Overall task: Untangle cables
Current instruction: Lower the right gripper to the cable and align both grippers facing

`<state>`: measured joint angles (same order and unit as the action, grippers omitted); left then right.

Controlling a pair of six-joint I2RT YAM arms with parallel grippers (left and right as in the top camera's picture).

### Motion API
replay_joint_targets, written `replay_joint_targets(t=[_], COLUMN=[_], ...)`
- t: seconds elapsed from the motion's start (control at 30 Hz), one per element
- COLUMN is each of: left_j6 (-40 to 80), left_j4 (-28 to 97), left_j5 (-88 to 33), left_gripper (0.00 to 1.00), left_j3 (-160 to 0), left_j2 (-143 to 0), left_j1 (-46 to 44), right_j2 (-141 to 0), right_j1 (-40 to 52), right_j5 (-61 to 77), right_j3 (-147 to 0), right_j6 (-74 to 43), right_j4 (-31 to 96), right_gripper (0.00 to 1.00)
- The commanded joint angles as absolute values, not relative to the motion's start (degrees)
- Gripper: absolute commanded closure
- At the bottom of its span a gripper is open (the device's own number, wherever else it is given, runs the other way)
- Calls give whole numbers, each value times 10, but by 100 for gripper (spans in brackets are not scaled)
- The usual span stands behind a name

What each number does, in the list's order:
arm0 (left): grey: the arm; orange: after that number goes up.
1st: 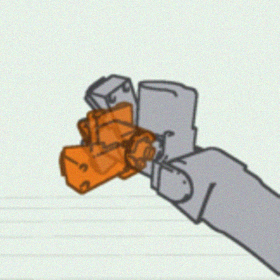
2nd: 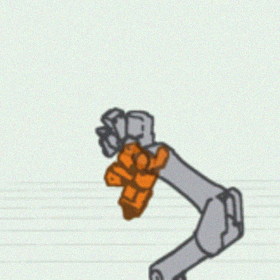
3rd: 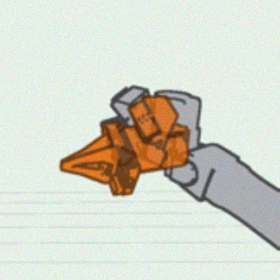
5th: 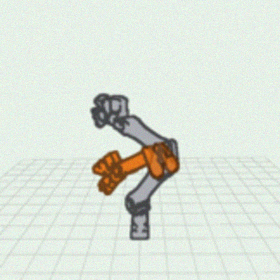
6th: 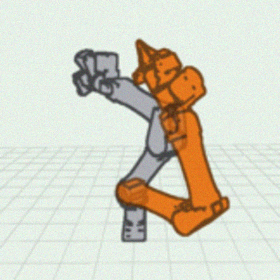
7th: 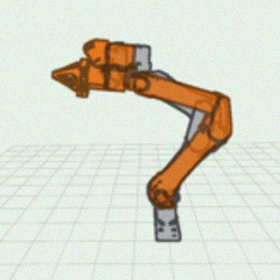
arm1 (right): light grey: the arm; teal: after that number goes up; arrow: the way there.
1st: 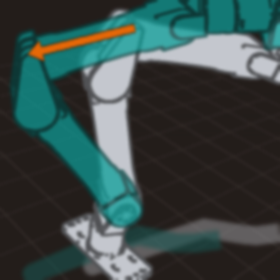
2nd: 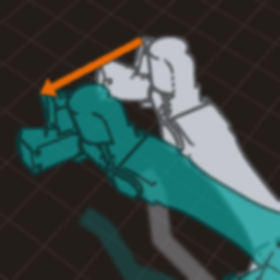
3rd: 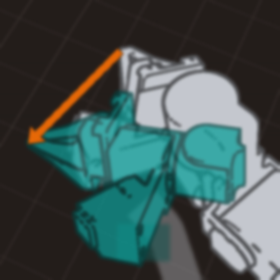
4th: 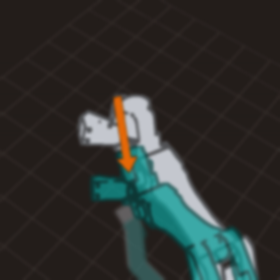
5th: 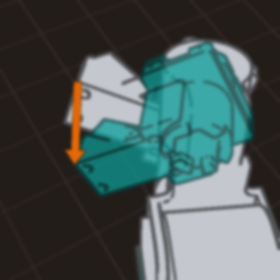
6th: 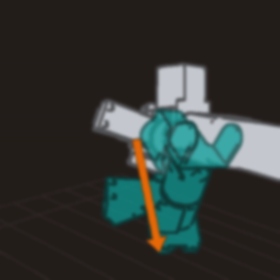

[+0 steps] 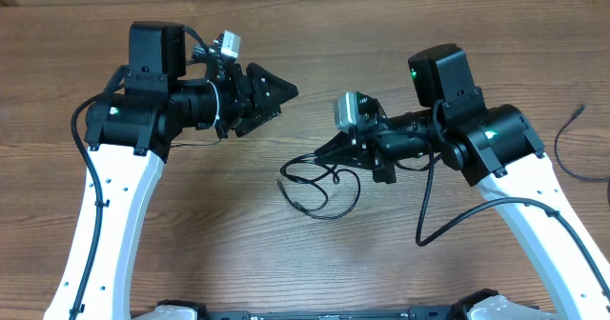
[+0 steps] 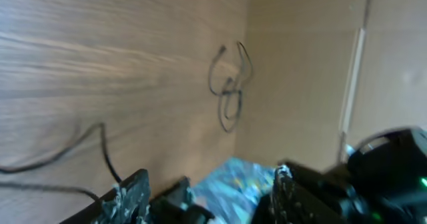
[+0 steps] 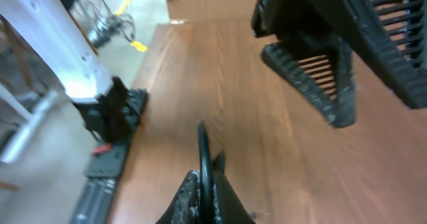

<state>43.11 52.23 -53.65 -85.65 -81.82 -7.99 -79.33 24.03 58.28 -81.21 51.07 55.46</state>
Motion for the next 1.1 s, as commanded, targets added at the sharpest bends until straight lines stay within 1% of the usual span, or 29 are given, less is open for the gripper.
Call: replay_joint_targets(t=[0.0,0.1,0.23,0.37,0.5,0.63,0.73,1.07], left_j6=[424,430,432,380,371,373,373,378], left_j4=[523,523,539,547,575,634,674,673], left_j5=[-630,-686,-707,-735,-682,-620,-569,-550], left_gripper=[41,43,44,43,43,46,45,44], left_j3=[-864,-864,-864,-864,-864,-864,-864,-864], left_j2=[-817,-818,-818,-818,-818,-822,-825,-841], left_j1=[-79,-79,-79,-79,-78,-78,-77,-77], right_j2=[-781,-781,-781,-781,-776,-763,-750,-711], right_j1=[240,240,240,240,241,241,241,241], right_j5=[540,503,479,472,470,447,451,507], right_j3=[-818,-818,-818,-818,-818,-818,-818,-818], right_j6=[592,627,653,653,653,653,653,653], right_j4=[548,541,519,488,472,449,435,438], right_gripper=[95,96,96,96,96,96,96,96])
